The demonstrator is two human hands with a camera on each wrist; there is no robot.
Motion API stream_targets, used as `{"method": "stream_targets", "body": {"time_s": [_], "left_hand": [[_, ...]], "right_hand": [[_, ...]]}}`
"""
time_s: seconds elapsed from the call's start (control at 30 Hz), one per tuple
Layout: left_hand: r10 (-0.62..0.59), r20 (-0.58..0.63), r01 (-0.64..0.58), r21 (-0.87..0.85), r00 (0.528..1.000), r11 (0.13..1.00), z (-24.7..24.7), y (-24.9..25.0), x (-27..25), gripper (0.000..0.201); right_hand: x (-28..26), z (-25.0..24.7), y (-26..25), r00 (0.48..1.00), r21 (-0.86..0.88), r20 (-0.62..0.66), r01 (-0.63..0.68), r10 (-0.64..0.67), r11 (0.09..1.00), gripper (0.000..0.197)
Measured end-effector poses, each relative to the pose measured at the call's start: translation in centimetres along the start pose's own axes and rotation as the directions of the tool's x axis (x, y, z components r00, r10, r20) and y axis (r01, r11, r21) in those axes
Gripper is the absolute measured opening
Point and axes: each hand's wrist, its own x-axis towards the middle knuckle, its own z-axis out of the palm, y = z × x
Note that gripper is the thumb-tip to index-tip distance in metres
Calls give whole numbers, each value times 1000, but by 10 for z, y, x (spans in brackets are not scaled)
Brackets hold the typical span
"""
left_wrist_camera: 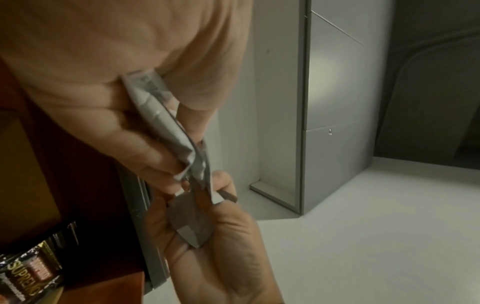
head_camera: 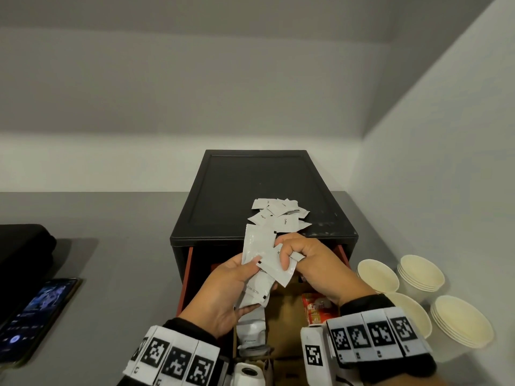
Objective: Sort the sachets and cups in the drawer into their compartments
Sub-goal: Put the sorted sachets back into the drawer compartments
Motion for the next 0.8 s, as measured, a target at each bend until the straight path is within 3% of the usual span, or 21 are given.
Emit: {"method": "stream_targets", "body": {"time_s": [0.13,0.27,0.37,0.43,0.53,0.63,0.7,0.8], "left_hand": [[1,33,-2,17,999,1000,-2,1,1,26],[74,37,-77,88,997,993,-1,0,3,24],[136,-4,-135,87,991,987,0,0,3,27],[163,-26,-161,60,986,985,0,1,4,27],[183,-34,-181,41,983,983,3,0,6,28],[185,-11,-184,65,983,981,9,-4,5,34],[176,-6,-174,93,984,980,13,-6,3,37],[134,-46,-131,78,990,988,12,-5,3,23]], "right_hand": [[1,-1,-2,1000,-84,9,22,-21,996,47],[0,-1,-7,999,-74,38,17,-14,997,48],[-3,-1,-9,998,208,-28,-56,63,977,42],[-5,0,-5,983,495,-103,-81,151,865,44],[-7,9,-3,969,732,-130,-50,212,680,13],[-1,22,1,971,667,-119,-77,208,741,35],[2,28,0,964,561,-169,-77,206,824,36],[1,25,0,957,579,-203,-55,209,814,34]]}}
